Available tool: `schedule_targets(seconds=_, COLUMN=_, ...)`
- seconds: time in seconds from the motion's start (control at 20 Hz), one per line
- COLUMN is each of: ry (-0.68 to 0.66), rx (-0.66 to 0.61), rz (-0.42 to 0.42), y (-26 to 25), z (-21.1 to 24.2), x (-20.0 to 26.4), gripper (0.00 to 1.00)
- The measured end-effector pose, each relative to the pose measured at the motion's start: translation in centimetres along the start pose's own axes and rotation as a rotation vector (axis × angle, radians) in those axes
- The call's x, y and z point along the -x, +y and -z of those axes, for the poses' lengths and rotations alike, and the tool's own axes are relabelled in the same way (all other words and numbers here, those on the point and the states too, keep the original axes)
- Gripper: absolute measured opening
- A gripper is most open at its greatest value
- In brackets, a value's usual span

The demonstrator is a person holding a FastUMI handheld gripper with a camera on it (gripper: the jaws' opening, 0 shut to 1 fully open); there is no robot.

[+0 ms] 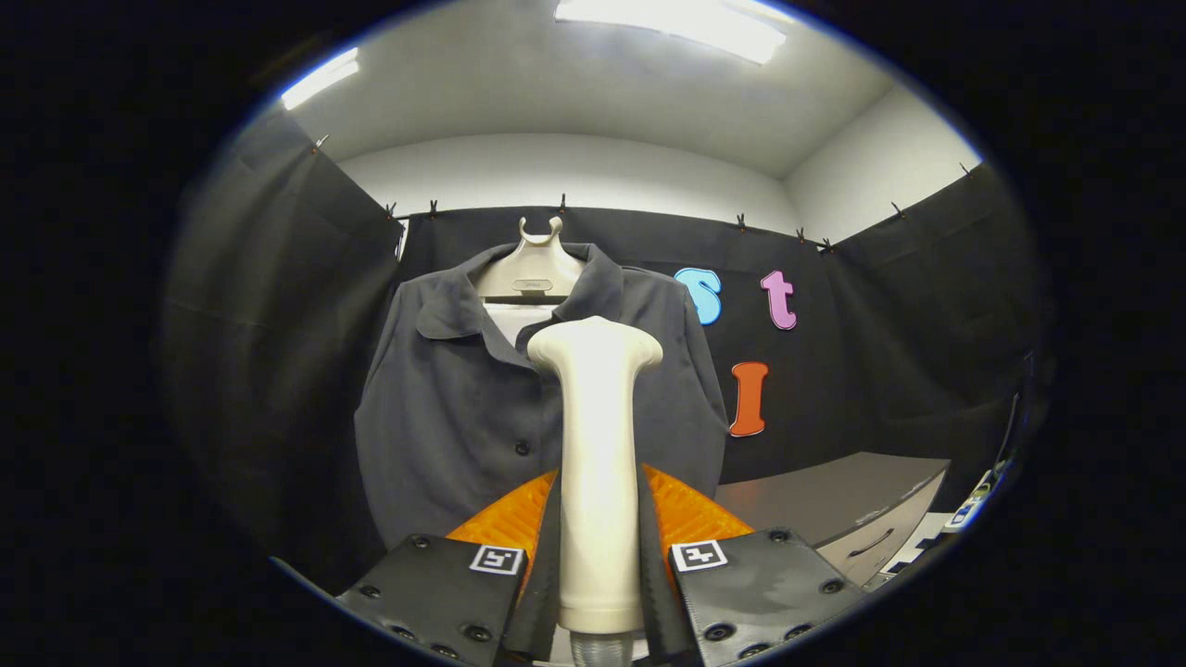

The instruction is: Iron the clothes twice with a garment steamer, once on the left side and once on the right side.

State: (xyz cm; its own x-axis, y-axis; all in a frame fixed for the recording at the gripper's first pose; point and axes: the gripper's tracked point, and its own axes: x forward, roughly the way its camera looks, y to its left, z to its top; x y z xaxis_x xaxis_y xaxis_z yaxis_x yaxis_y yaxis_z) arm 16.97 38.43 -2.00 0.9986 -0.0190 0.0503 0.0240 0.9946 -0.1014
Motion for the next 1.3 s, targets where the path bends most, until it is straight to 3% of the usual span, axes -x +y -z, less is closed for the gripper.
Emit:
schedule_targets(seconds=0.65, ry=-0.003, rx=0.04, rz=0.087, y=-2.0, z=0.6, x=-3.4, gripper=0.44)
schedule_targets(seconds=1.3, ry=0.093, rx=0.053, rz=0.084, y=-2.5, z=6.1, x=-0.9, gripper=0.44)
